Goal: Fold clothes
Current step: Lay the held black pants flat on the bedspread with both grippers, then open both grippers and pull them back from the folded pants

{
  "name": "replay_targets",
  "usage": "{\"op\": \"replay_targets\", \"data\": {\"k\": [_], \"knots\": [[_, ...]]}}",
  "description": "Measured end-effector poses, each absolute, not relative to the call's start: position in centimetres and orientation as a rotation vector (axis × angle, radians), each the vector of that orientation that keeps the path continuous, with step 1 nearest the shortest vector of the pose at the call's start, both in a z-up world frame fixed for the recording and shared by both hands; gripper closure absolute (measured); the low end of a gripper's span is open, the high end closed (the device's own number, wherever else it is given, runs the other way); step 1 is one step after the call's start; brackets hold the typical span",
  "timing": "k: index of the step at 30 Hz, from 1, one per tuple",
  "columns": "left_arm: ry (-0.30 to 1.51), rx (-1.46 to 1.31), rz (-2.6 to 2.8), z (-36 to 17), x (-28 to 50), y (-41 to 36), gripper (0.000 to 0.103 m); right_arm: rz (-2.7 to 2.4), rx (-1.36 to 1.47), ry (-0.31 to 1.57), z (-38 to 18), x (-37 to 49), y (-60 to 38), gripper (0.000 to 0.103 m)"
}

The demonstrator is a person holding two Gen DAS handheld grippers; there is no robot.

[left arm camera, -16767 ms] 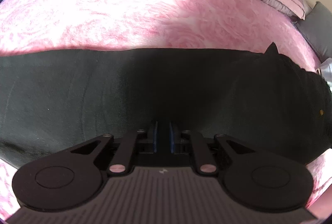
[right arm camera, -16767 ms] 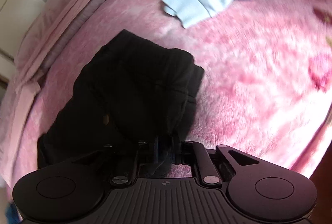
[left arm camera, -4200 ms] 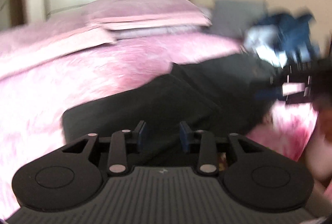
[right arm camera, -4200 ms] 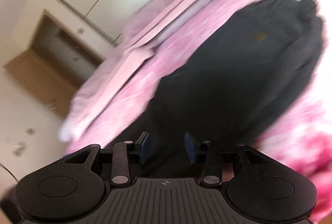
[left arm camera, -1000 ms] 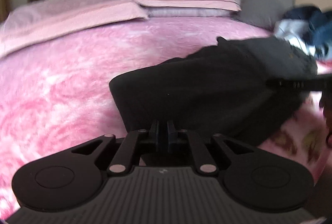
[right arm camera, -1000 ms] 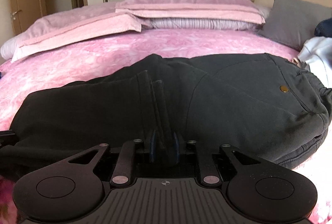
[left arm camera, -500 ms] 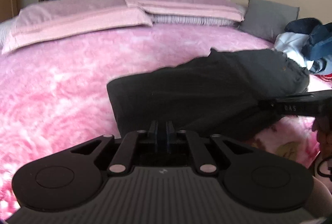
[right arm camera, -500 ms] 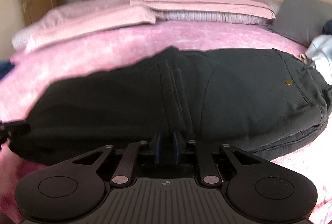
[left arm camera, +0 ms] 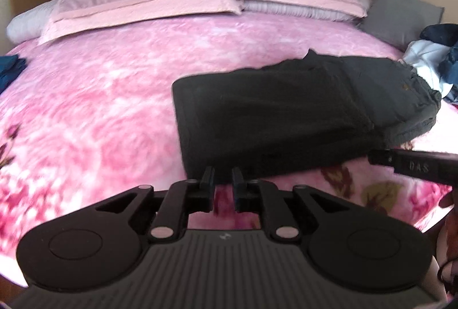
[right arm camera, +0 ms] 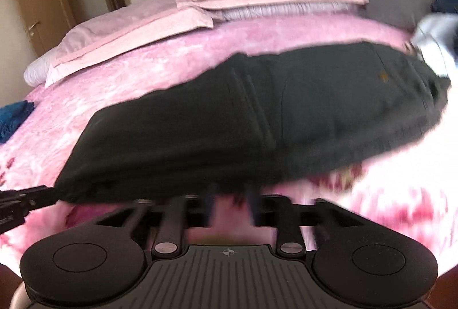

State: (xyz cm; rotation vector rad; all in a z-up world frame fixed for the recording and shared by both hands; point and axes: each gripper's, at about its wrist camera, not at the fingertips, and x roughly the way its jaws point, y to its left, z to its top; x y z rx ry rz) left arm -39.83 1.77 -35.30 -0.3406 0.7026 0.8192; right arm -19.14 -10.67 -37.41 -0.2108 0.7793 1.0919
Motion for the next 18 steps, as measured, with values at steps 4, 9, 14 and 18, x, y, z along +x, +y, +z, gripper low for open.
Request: {"op": "replay_targets", "data": {"k": [4,9,14,18], "knots": [[0.742,-0.308,0.869,-34.9,-40.5,0.0,0.083,1.109,-0.204,0.786,-36.6,-21.1,-12.6,0.033],[0.742,-0.298,0.892,-34.1,-41.5,-1.6,0.075,1.105,-0.218,0.796,-35.6,-22.2,-13.8,0.032],[0.737,-0.283,0.906,-33.6,-42.1,-2.7,0.073,1.087,-0.226,0.801,-35.6,-22.4,-14.3,0.032],[0.732,-0.274,0.909,-33.3,-42.4,-3.2,0.073,1.078,-0.223,0.803,-35.5,-22.5,-14.9,0.032]]}}
